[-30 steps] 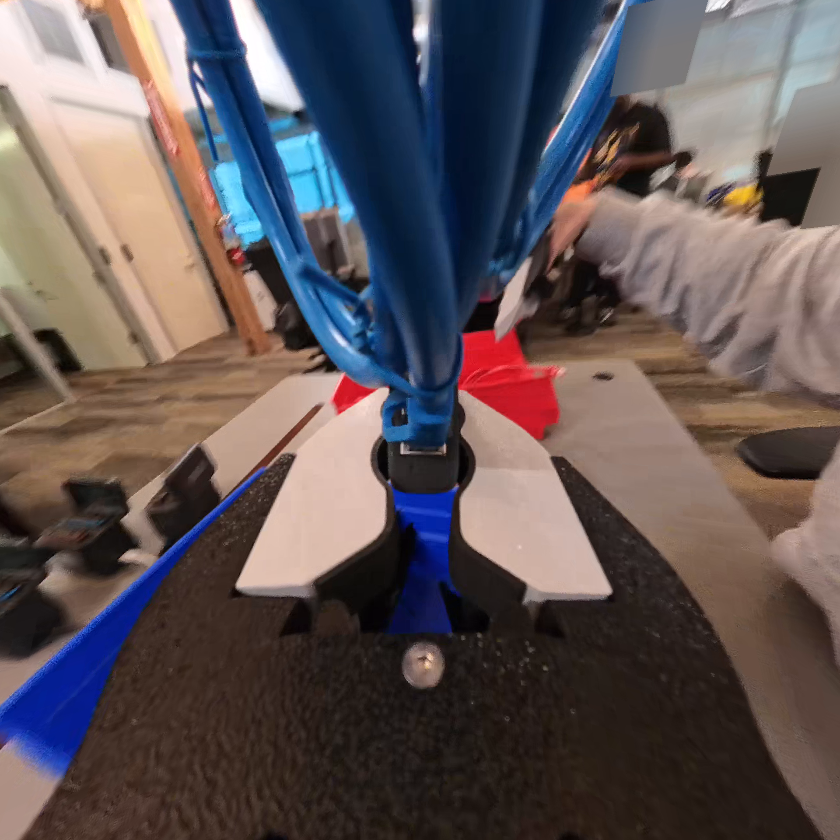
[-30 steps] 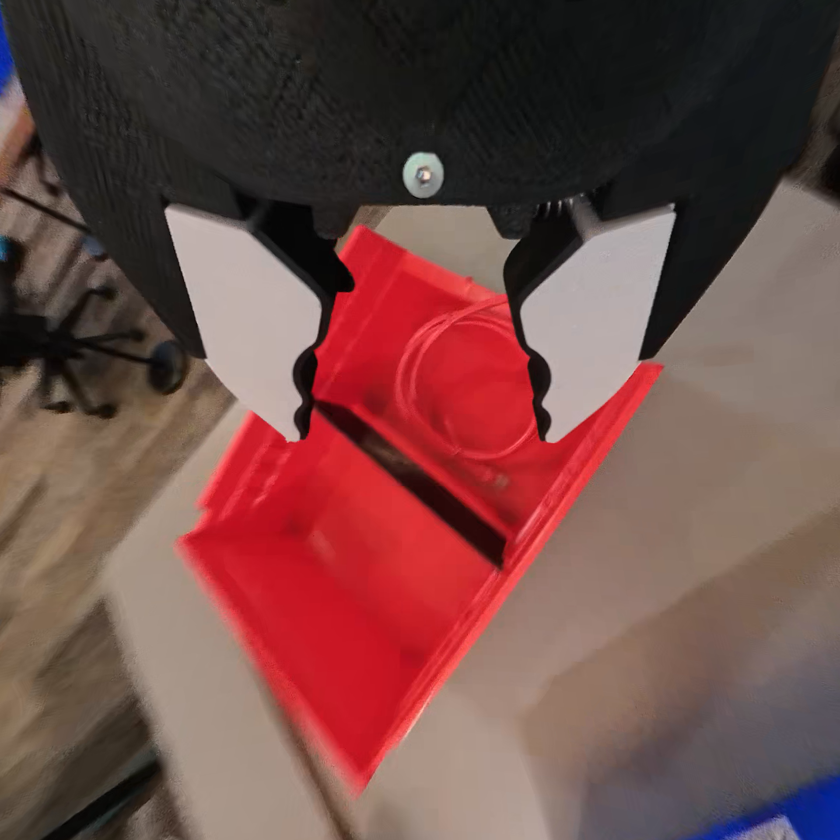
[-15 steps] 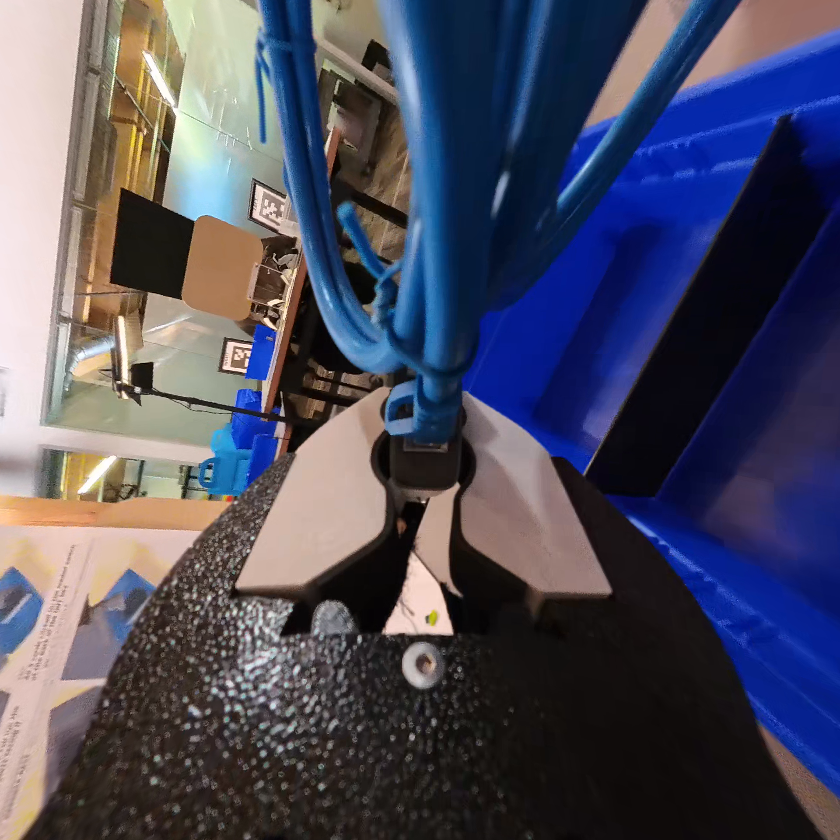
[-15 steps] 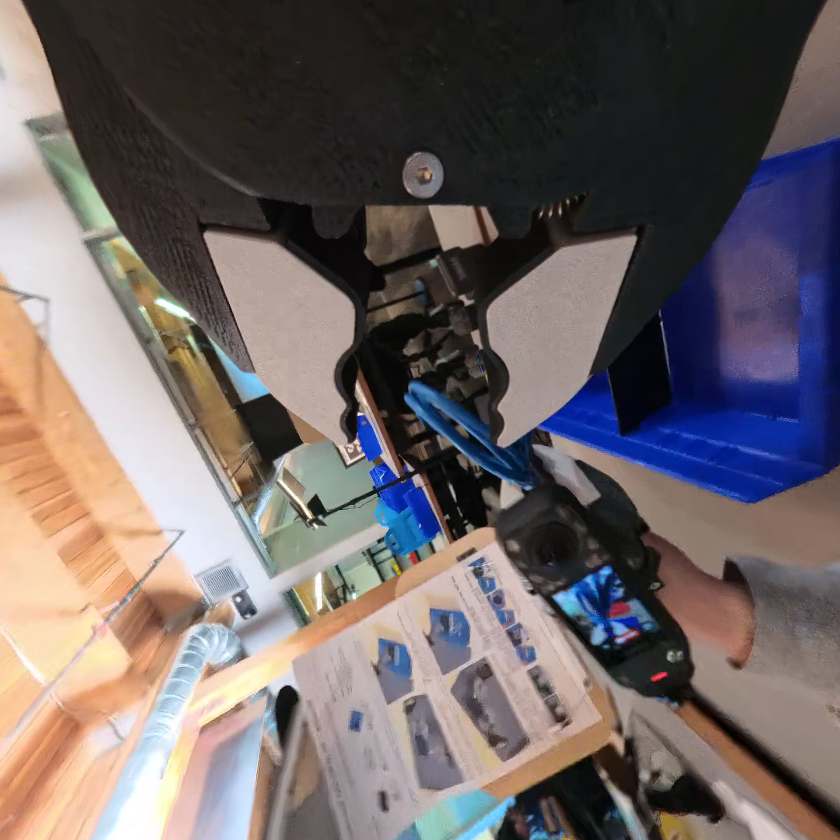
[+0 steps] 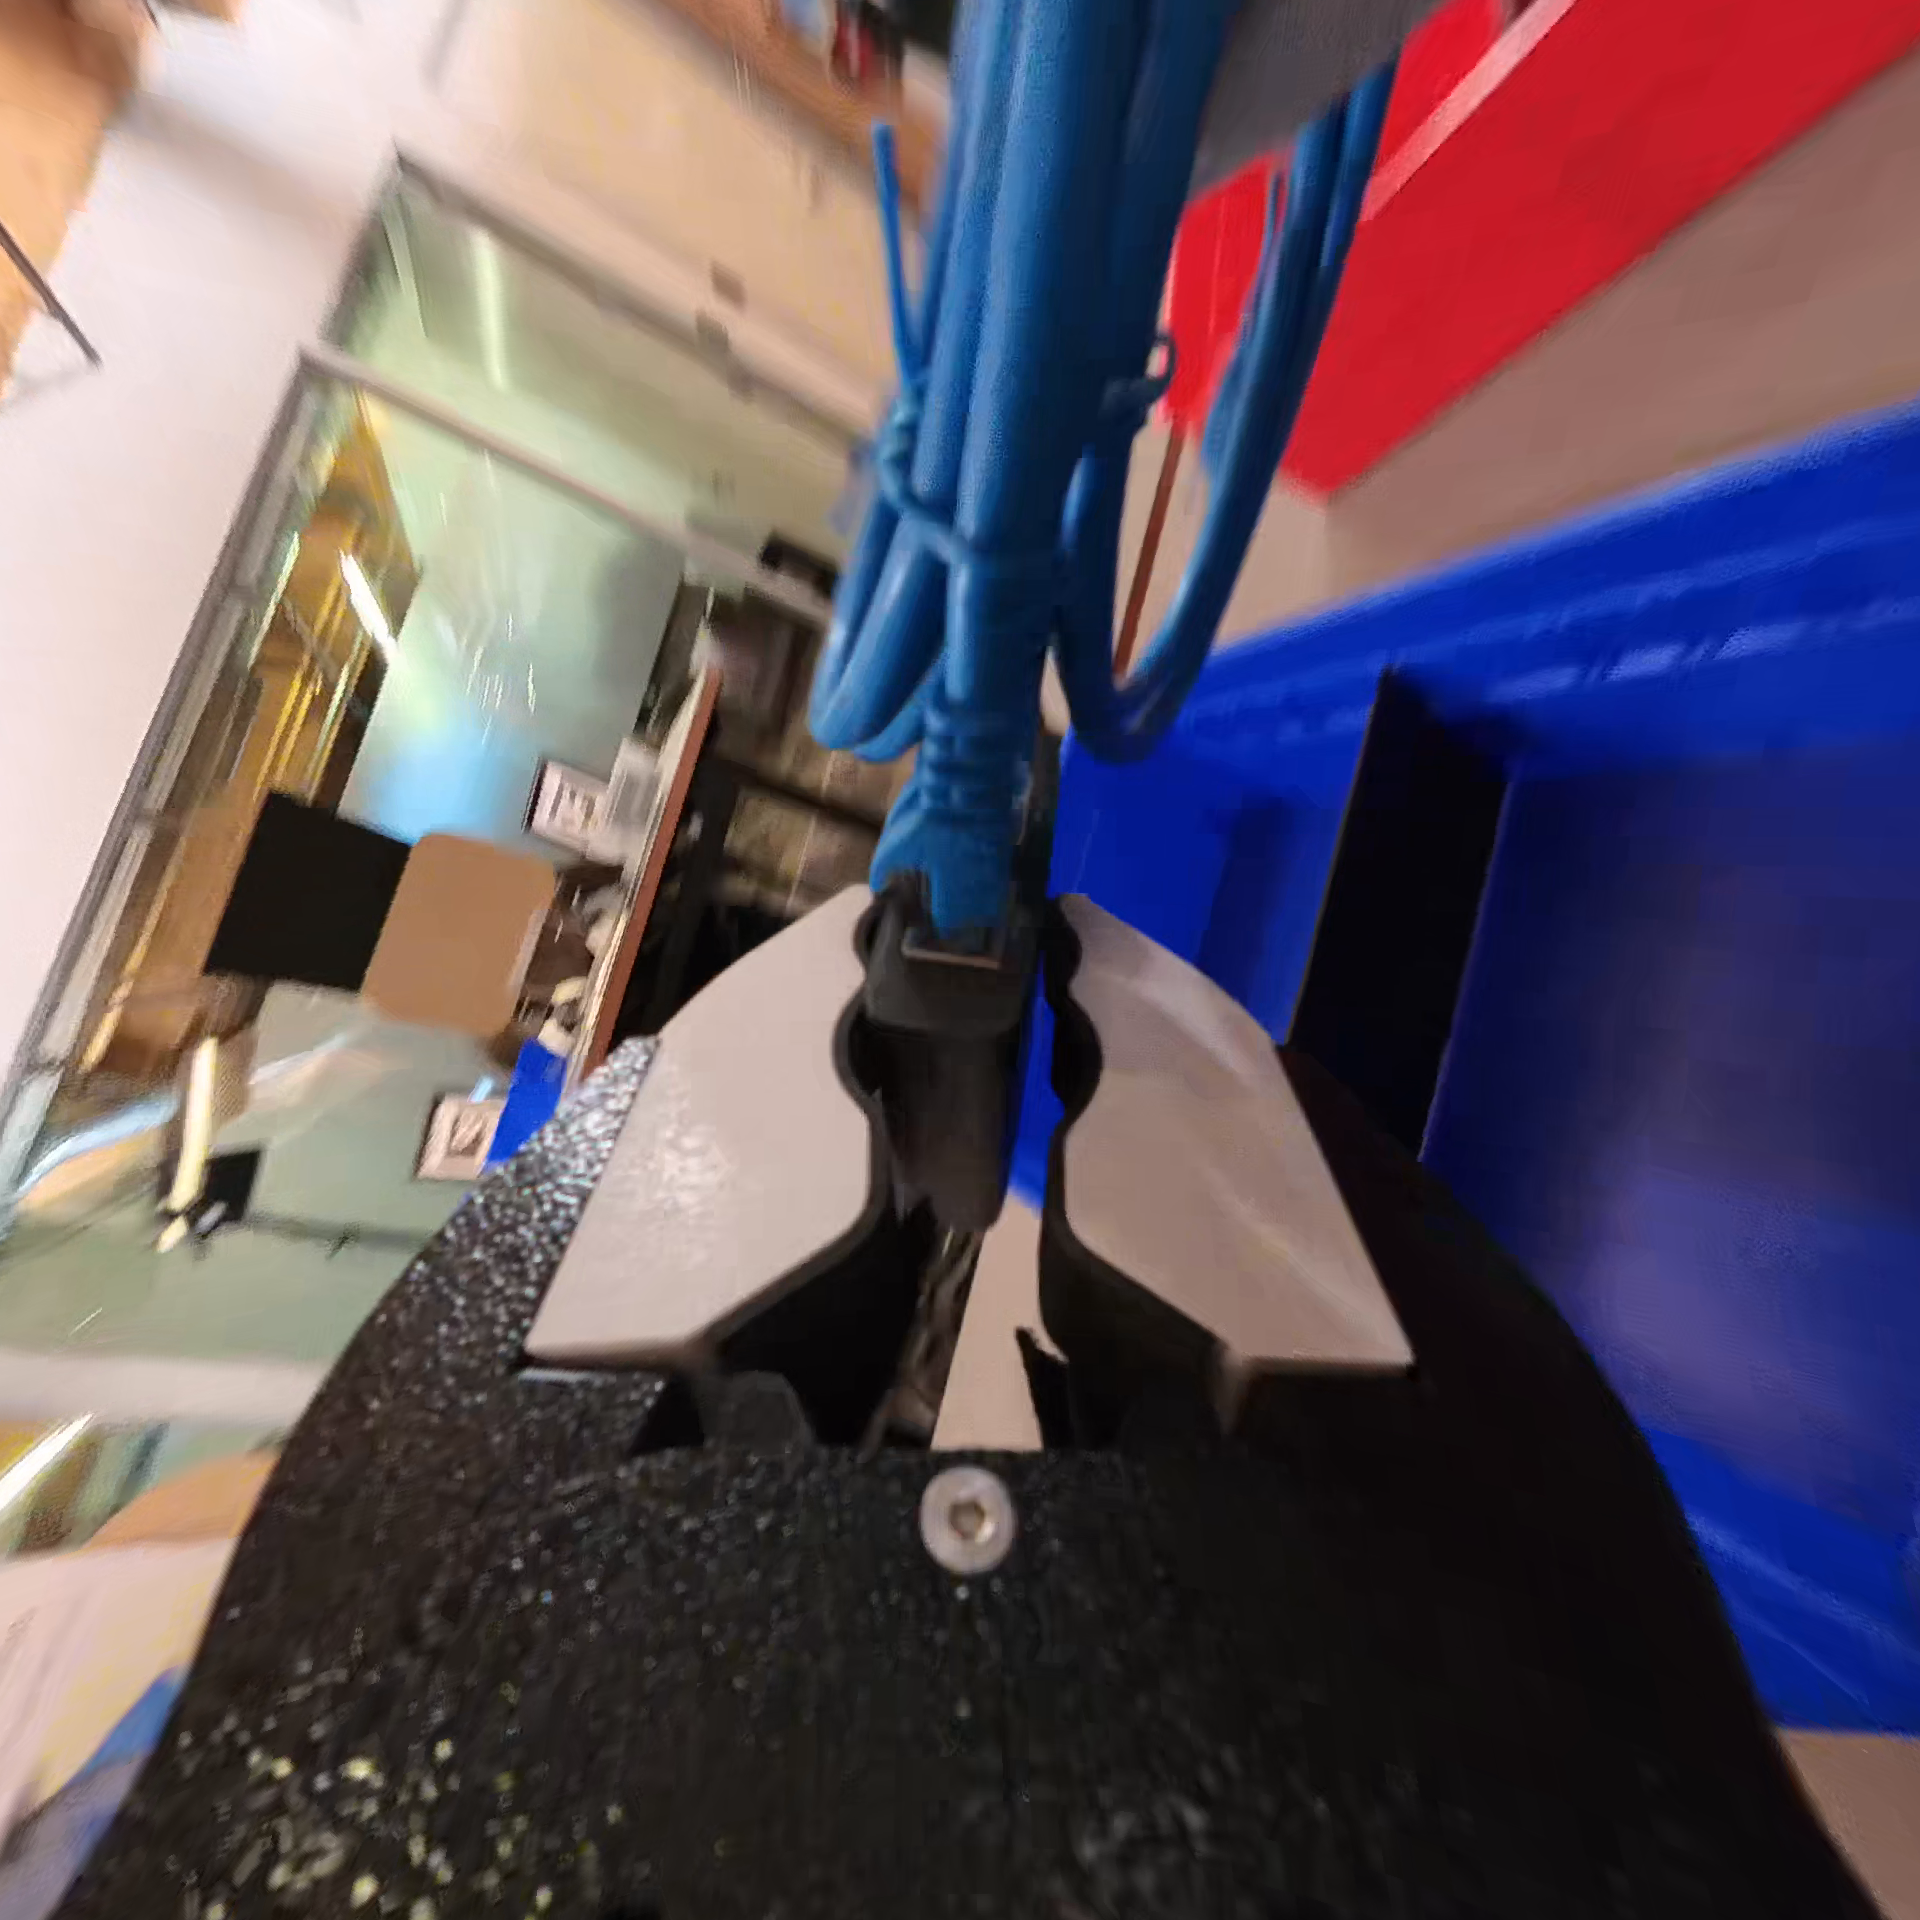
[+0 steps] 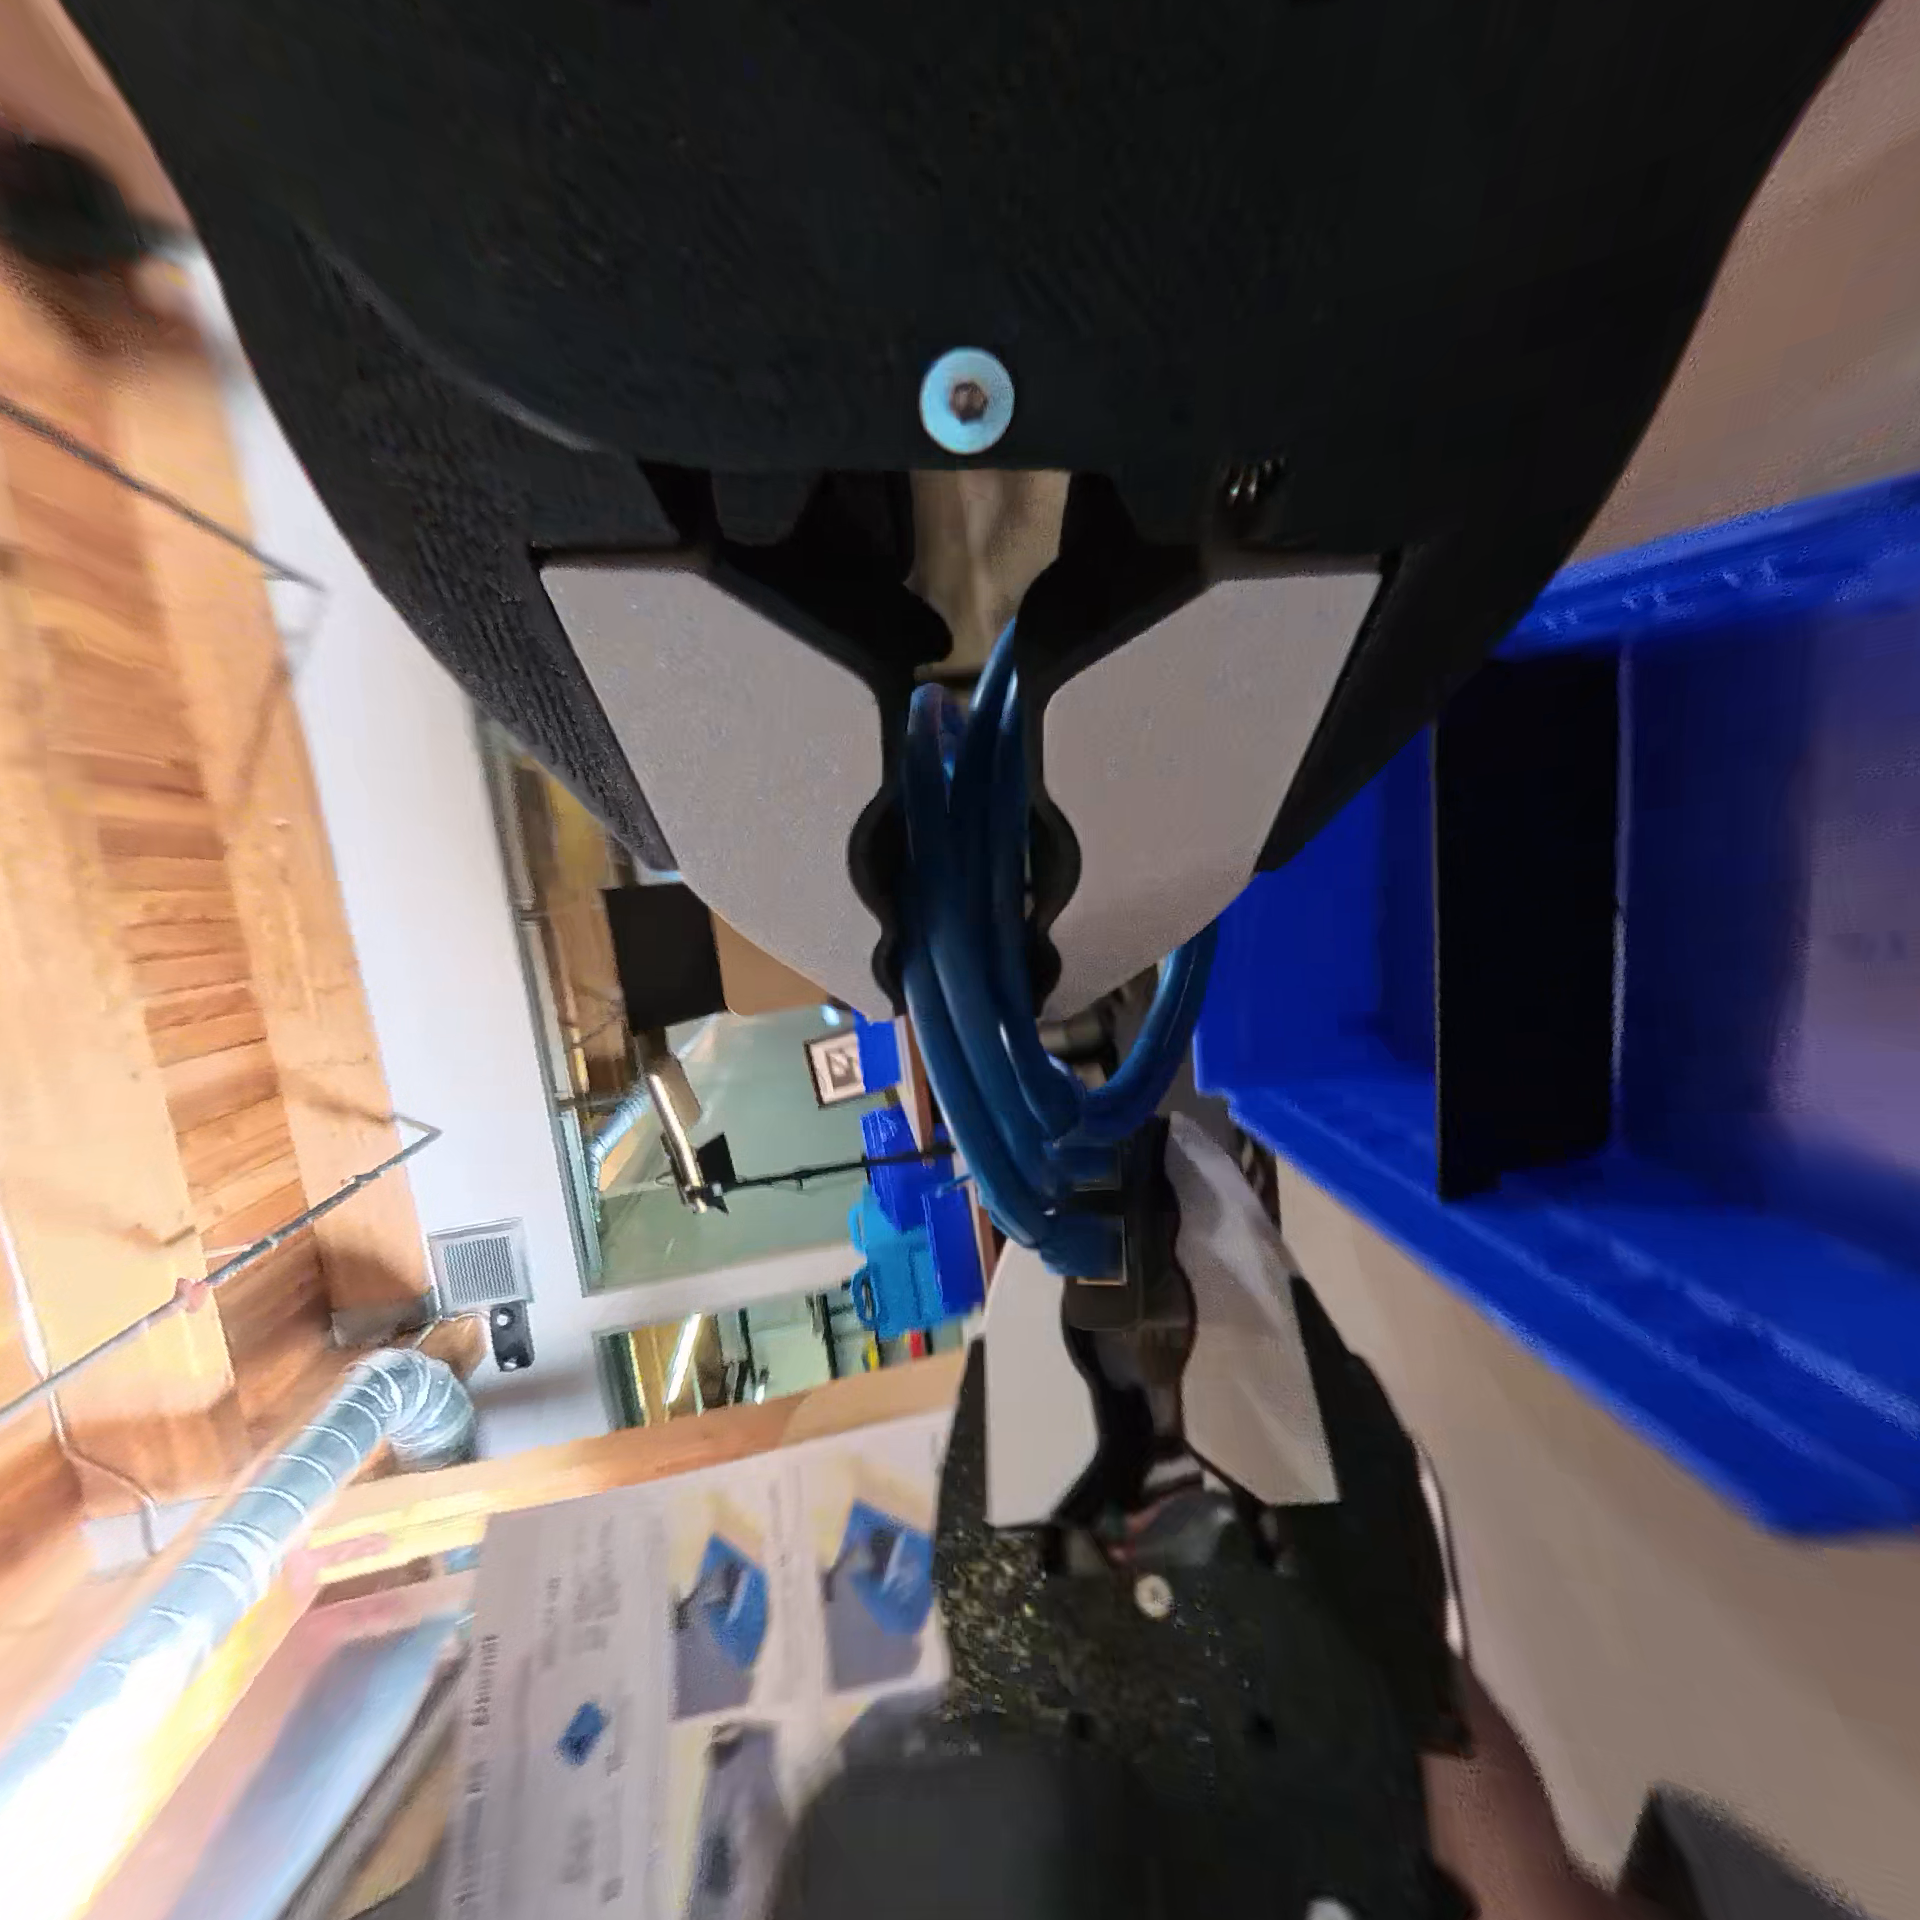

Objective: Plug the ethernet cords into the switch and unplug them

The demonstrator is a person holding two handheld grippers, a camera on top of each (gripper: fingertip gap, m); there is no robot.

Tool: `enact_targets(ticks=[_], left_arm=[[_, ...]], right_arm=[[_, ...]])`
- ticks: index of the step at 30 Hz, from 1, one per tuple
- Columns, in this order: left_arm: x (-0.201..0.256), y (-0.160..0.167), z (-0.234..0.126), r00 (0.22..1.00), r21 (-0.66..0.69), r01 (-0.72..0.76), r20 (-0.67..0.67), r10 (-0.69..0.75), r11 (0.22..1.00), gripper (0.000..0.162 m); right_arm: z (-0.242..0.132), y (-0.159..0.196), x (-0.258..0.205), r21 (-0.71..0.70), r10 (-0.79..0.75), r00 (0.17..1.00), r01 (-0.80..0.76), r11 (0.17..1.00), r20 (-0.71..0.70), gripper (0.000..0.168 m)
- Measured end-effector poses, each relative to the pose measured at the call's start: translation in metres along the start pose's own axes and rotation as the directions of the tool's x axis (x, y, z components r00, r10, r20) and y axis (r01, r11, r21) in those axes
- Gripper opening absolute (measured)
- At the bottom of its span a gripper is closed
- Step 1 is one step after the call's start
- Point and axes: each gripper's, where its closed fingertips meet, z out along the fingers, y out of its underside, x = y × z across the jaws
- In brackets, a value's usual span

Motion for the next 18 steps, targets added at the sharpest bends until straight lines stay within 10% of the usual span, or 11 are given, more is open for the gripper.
enact_targets(ticks=[6, 10, 18], left_arm=[[-0.018, -0.053, -0.045, 0.969, 0.439, 0.248, -0.110, -0.222, 0.864, 0.049], [-0.028, -0.085, -0.078, 0.876, 0.676, 0.480, -0.339, -0.342, 0.560, 0.062], [-0.023, -0.089, -0.069, 0.683, 0.611, 0.728, -0.607, -0.406, 0.311, 0.080]], right_arm=[[-0.028, -0.004, 0.026, 0.322, 0.428, 0.904, -0.401, 0.858, -0.013, 0.019], [-0.032, -0.004, 0.026, 0.430, 0.572, 0.820, -0.527, 0.733, 0.031, 0.018], [-0.049, -0.001, 0.039, 0.597, 0.719, 0.691, -0.608, 0.524, 0.073, 0.018]])
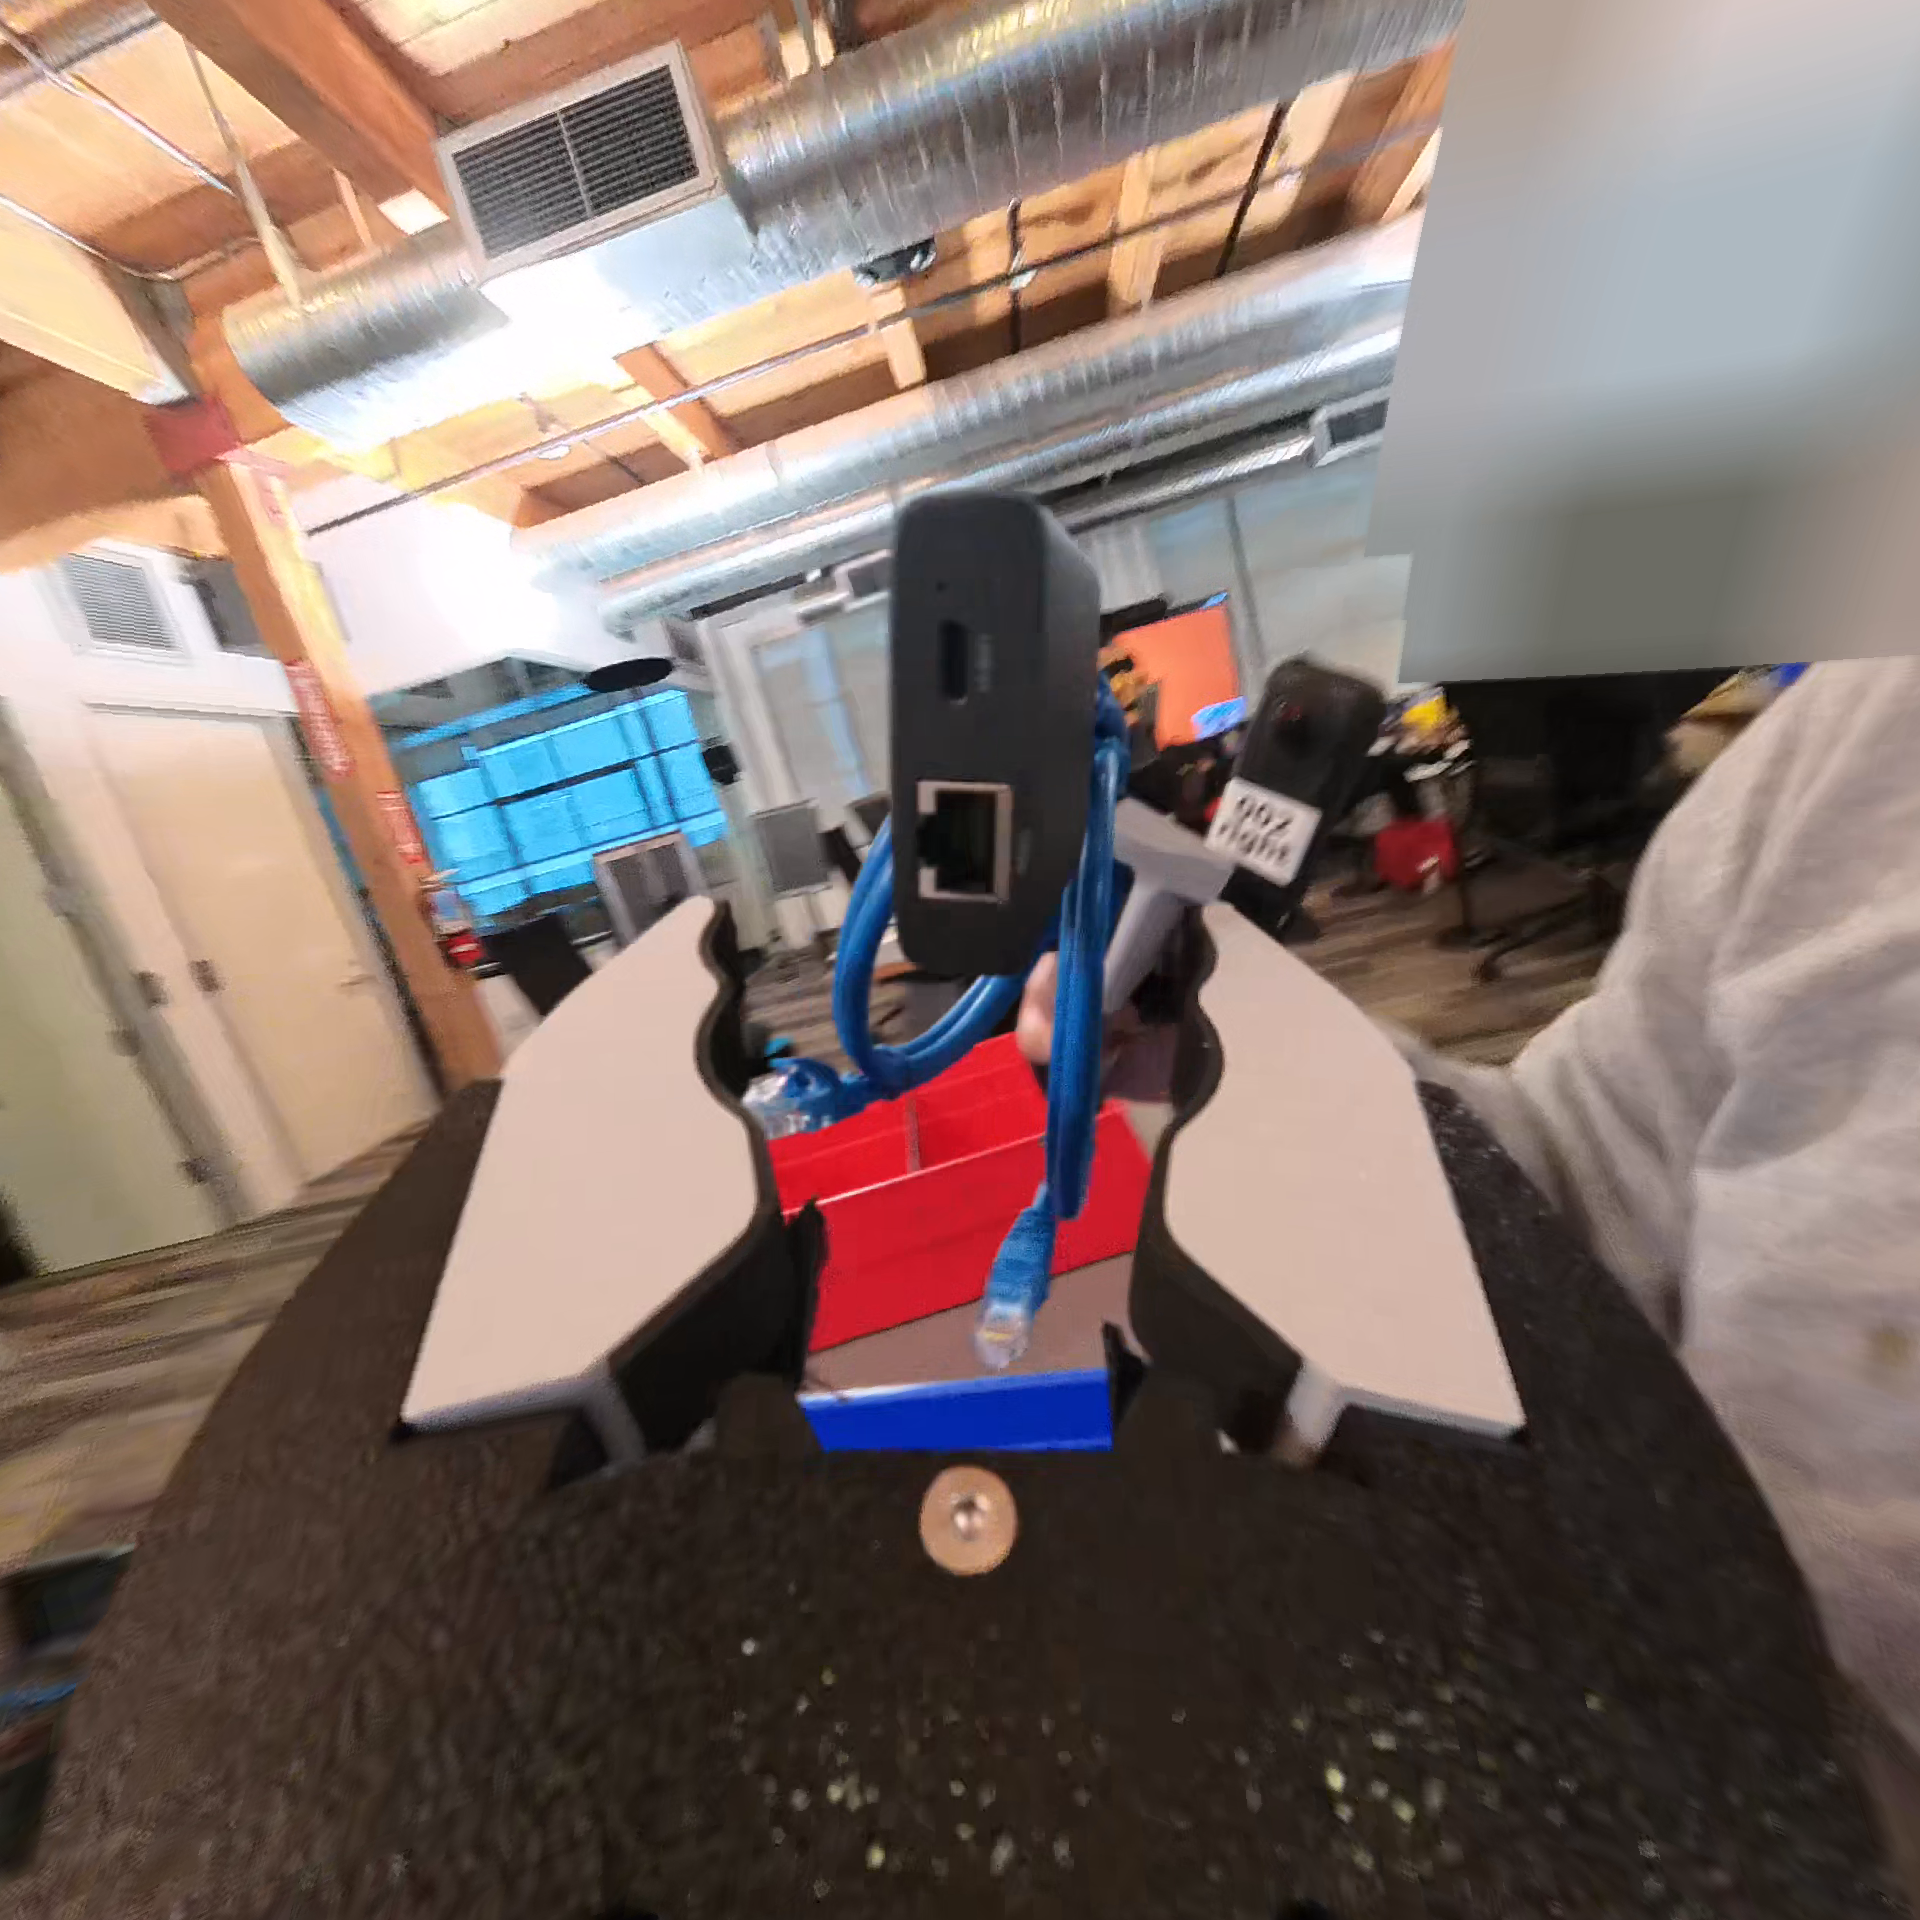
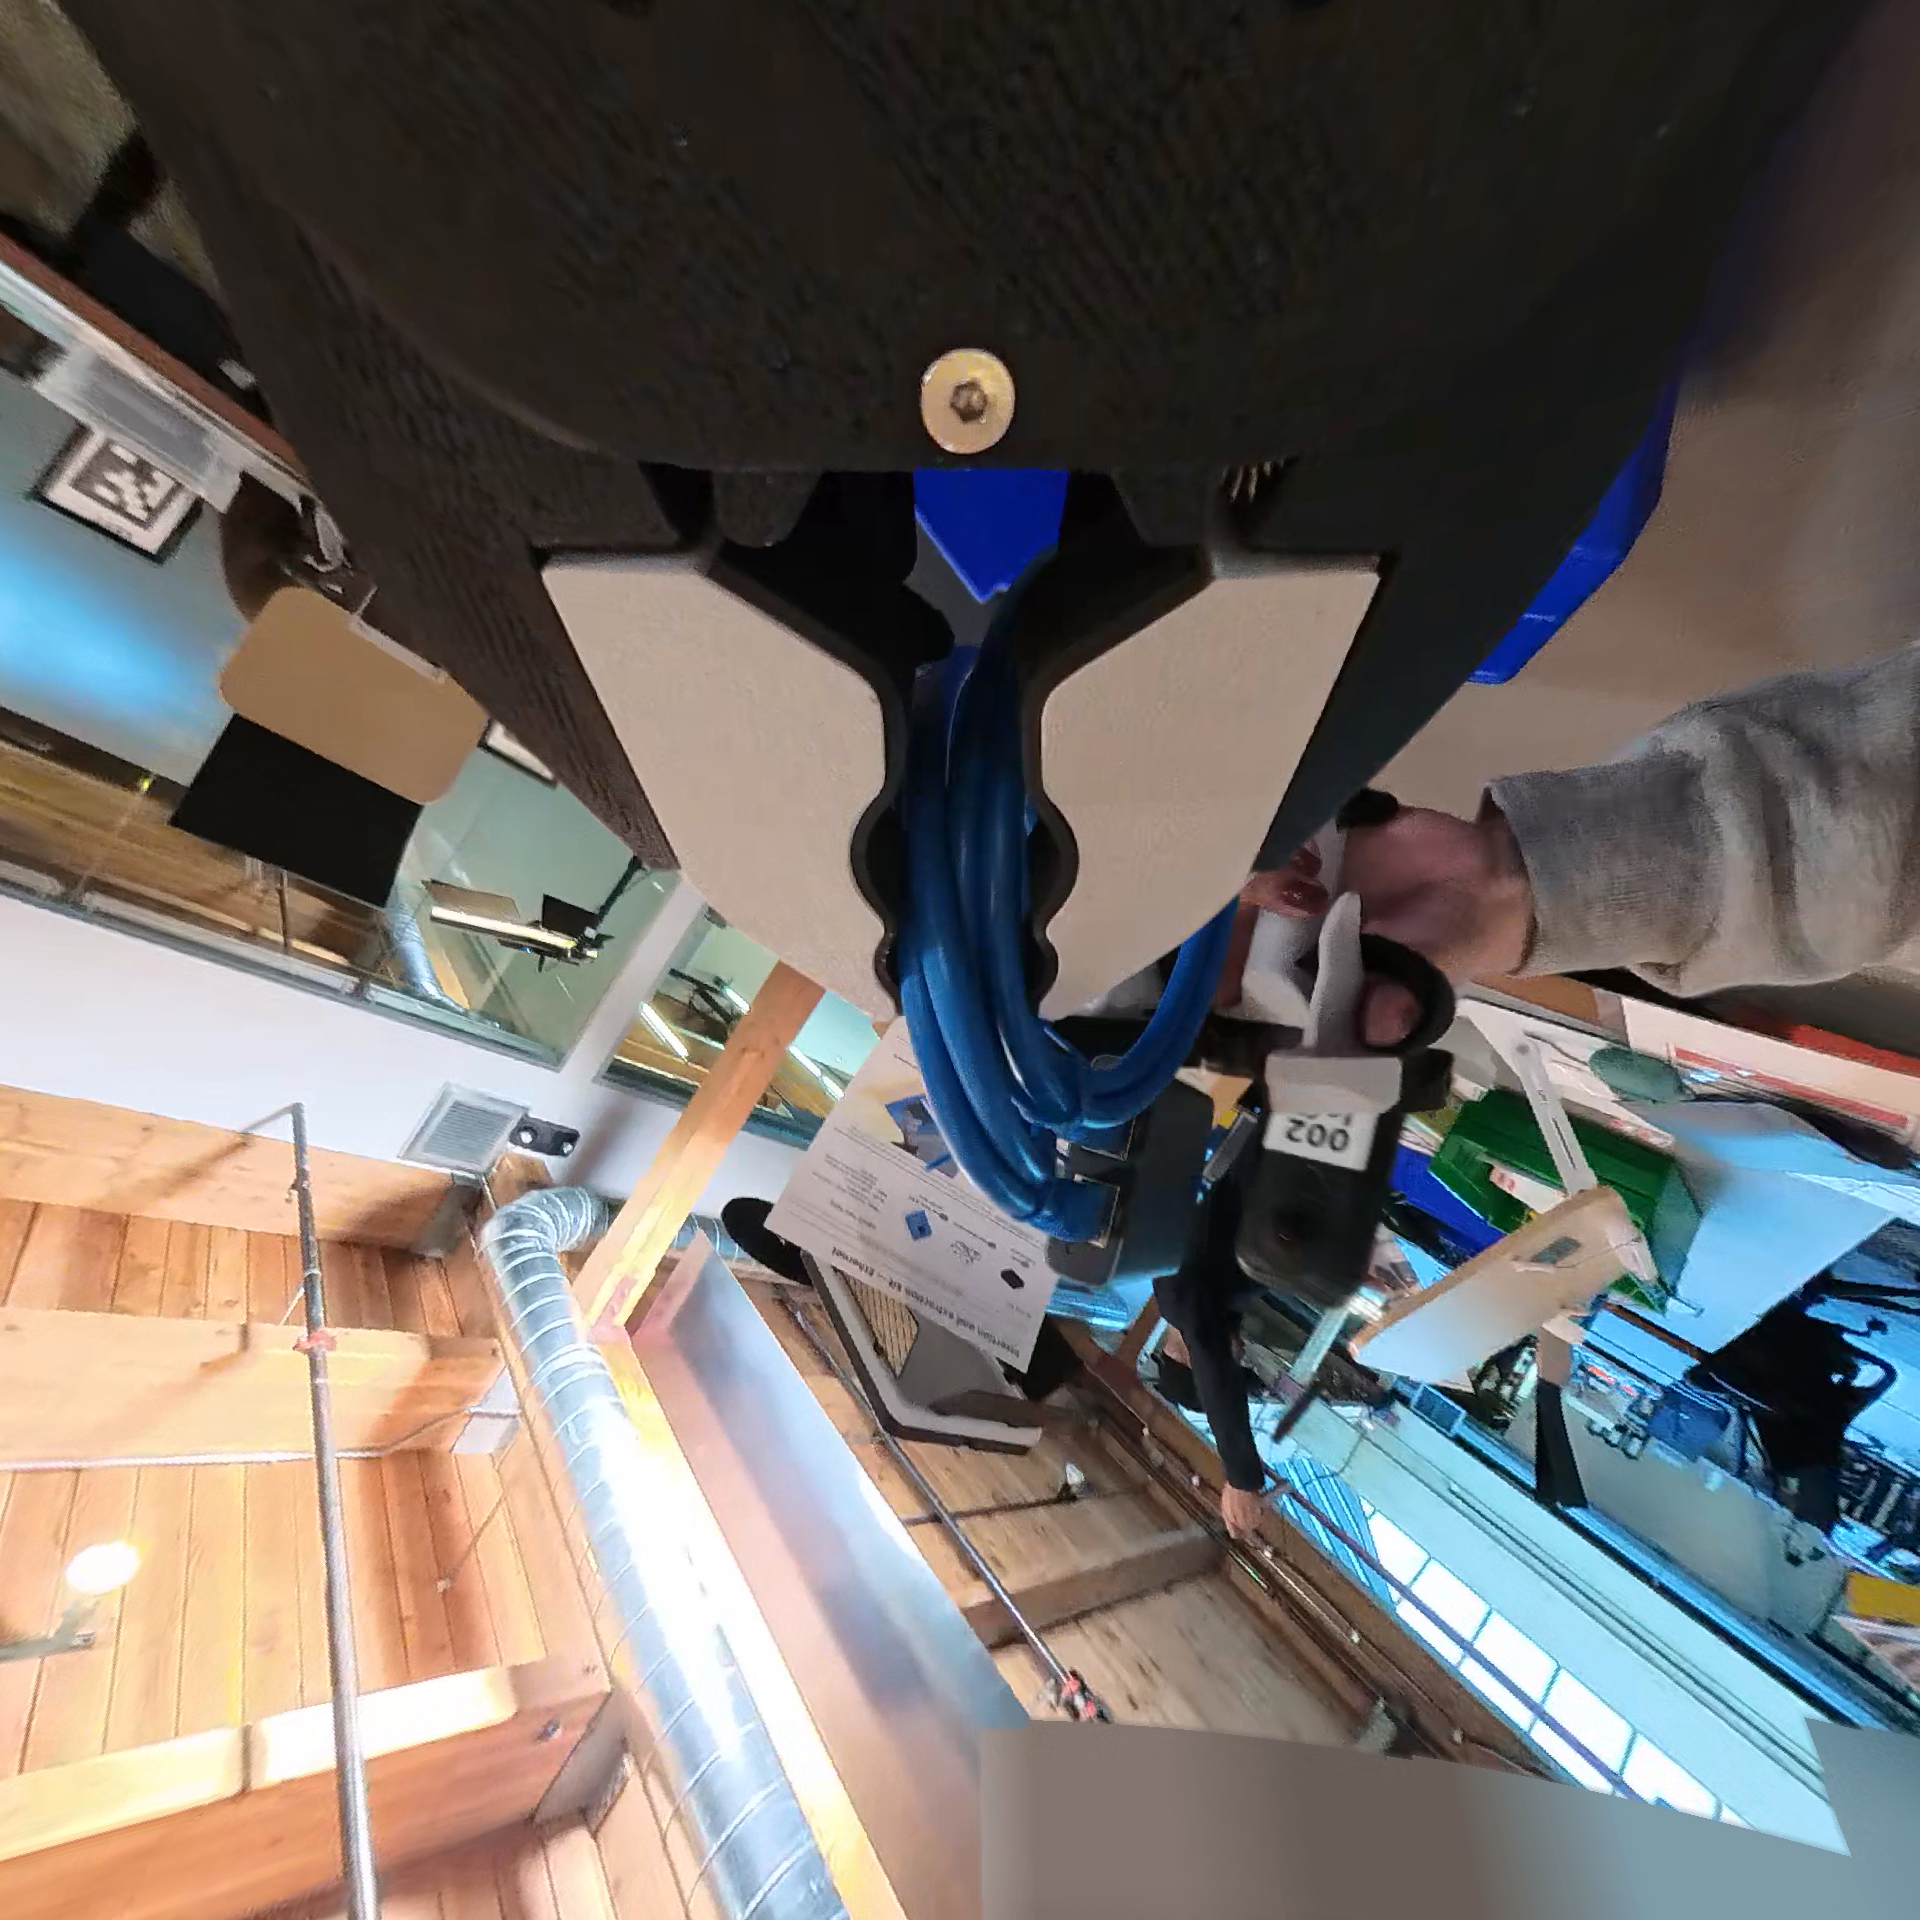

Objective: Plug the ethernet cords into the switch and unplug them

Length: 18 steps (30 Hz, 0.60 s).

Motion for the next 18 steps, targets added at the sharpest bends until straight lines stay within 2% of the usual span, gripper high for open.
enact_targets(ticks=[3, 6, 7, 9, 10, 13, 16, 18], left_arm=[[0.010, -0.003, 0.004, 0.995, 0.043, 0.070, -0.072, -0.066, 0.997, 0.067], [0.011, -0.005, 0.006, 0.998, 0.058, 0.050, -0.052, -0.047, 0.997, 0.065], [0.012, -0.007, 0.006, 0.998, 0.068, 0.036, -0.053, -0.032, 0.997, 0.059], [0.014, -0.007, 0.003, 0.999, 0.069, -0.006, -0.049, 0.009, 0.998, 0.035], [0.016, -0.006, 0.002, 0.998, 0.063, -0.034, -0.058, 0.038, 0.997, 0.028], [0.022, -0.001, 0.001, 0.992, 0.020, -0.071, -0.100, 0.073, 0.997, 0.022], [0.029, 0.002, -0.001, 0.957, -0.003, -0.275, -0.098, 0.274, 0.961, 0.022], [0.030, 0.003, 0.000, 0.913, -0.034, -0.405, -0.063, 0.403, 0.913, 0.021]], right_arm=[[-0.002, 0.002, -0.007, -0.024, -0.047, 0.998, 0.047, 0.999, 0.031, 0.018], [-0.004, 0.008, -0.012, -0.060, -0.097, 0.994, 0.099, 0.993, 0.046, 0.018], [-0.005, 0.010, -0.013, -0.066, -0.097, 0.994, 0.100, 0.993, 0.048, 0.018], [-0.009, 0.012, -0.012, -0.063, -0.084, 0.995, 0.087, 0.994, 0.046, 0.018], [-0.010, 0.012, -0.011, -0.062, -0.074, 0.996, 0.077, 0.995, 0.045, 0.018], [-0.013, 0.018, -0.011, -0.077, -0.050, 0.997, 0.054, 0.996, 0.055, 0.020], [-0.015, 0.026, -0.007, -0.153, -0.013, 0.998, 0.022, 0.988, 0.063, 0.027], [-0.019, 0.024, 0.007, -0.225, -0.004, 1.000, 0.007, 0.974, 0.014, 0.045]])
